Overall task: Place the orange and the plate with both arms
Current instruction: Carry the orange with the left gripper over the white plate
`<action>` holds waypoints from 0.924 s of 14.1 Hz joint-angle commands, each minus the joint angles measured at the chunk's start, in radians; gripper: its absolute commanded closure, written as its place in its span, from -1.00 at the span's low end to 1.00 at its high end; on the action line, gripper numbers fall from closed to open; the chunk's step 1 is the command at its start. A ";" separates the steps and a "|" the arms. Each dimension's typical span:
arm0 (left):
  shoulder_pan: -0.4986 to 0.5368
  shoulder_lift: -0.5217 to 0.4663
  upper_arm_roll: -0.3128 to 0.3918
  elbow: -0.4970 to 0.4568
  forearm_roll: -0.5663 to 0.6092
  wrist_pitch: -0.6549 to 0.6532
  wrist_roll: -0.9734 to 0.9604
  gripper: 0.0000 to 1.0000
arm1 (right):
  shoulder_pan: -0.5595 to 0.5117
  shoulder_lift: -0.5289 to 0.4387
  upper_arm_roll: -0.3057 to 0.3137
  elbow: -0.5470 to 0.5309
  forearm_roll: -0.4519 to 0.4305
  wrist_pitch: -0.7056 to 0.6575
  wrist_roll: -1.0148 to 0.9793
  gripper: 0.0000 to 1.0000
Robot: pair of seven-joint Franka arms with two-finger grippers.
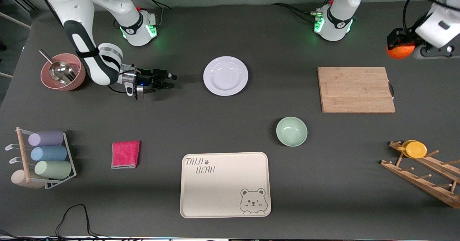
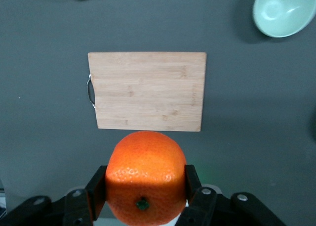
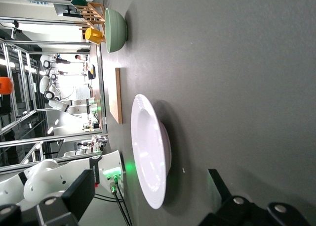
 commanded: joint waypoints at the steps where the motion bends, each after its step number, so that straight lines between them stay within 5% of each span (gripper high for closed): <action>1: -0.014 0.061 -0.029 0.101 -0.033 -0.045 -0.075 1.00 | 0.010 0.071 0.029 0.018 0.096 -0.001 -0.096 -1.00; 6: -0.016 0.159 -0.284 0.182 -0.176 -0.015 -0.553 1.00 | 0.010 0.105 0.065 0.023 0.144 -0.004 -0.140 -1.00; 10: -0.043 0.321 -0.555 0.202 -0.181 0.187 -0.955 1.00 | 0.010 0.117 0.065 0.024 0.144 -0.010 -0.156 -1.00; 13: -0.201 0.466 -0.585 0.198 -0.123 0.342 -1.167 1.00 | 0.010 0.119 0.065 0.026 0.144 -0.012 -0.157 -0.64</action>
